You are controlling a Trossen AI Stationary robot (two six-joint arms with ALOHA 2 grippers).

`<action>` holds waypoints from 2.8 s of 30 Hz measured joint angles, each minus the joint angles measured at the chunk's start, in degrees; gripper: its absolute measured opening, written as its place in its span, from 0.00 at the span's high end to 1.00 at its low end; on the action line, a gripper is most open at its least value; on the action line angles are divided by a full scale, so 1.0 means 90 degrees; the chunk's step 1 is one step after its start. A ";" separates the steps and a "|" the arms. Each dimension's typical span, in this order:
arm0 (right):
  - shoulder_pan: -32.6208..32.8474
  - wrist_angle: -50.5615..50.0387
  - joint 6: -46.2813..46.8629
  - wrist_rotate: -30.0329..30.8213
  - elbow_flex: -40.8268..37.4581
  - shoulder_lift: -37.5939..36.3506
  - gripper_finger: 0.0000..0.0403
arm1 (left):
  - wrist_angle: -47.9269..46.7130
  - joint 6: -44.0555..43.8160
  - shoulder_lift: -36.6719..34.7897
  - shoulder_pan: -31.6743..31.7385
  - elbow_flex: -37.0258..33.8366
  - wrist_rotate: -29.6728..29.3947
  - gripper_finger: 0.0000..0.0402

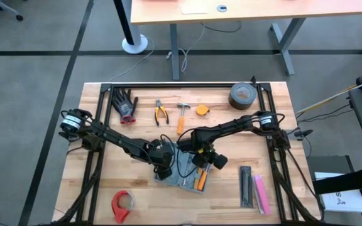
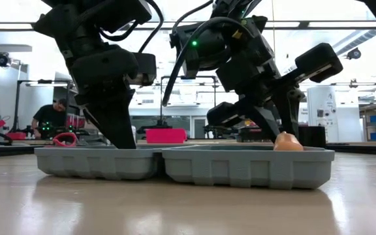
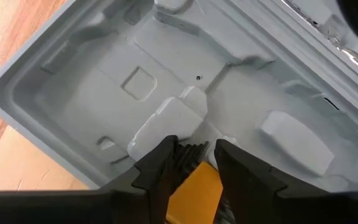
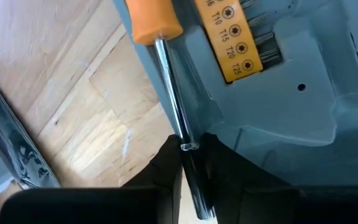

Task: Prefit tool cases
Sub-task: Remove the nut driver from the gray tool box

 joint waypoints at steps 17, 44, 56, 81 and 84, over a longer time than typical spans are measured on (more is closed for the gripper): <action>-0.0007 -0.0492 0.0250 0.0198 0.0383 -0.0010 0.94 | -0.0043 -0.0002 -0.0007 -0.0005 0.0005 0.0041 0.68; 0.0012 -0.1194 0.0517 0.1262 0.0906 -0.0152 0.95 | -0.0035 -0.0002 -0.0007 -0.0005 -0.0002 0.0095 0.67; -0.0227 -0.1243 0.0840 0.2345 0.0874 -0.1202 0.95 | -0.0041 -0.0002 -0.0007 0.0000 -0.0002 0.0092 0.69; -0.2219 -0.0156 -0.0441 0.3994 -0.0249 -0.1620 0.95 | -0.0026 -0.0005 -0.0007 0.0002 -0.0002 0.0092 0.67; -0.2374 0.0131 -0.1046 0.3990 -0.0471 -0.1622 0.95 | -0.0023 -0.0005 -0.0007 0.0002 -0.0002 0.0095 0.66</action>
